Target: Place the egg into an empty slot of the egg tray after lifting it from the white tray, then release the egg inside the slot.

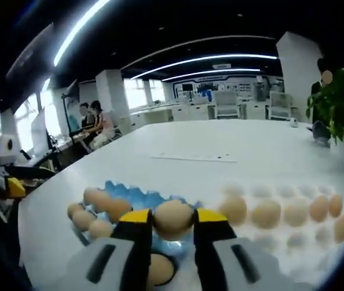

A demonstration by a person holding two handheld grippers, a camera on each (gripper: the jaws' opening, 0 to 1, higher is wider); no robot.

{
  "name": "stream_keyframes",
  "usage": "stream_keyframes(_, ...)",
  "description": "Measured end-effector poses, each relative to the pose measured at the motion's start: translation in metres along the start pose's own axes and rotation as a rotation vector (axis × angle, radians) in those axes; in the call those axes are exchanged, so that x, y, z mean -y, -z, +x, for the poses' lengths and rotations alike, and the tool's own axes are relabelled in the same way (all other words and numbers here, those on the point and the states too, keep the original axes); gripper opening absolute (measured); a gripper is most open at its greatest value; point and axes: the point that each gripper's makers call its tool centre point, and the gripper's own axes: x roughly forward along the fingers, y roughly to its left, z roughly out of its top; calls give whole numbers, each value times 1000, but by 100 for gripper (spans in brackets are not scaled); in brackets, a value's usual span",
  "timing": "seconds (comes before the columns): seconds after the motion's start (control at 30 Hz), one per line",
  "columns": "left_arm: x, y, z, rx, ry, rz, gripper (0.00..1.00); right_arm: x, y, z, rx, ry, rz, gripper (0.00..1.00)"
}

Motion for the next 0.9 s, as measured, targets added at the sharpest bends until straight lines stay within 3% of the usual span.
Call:
stream_keyframes(0.53,-1,2,-3,-1,-6,-5,97,-35,13,30,-62,-90,-28,26)
stream_keyframes(0.9,0,4,-3,0,2,-9,97,-37,26,33,-119,-108,-3,26)
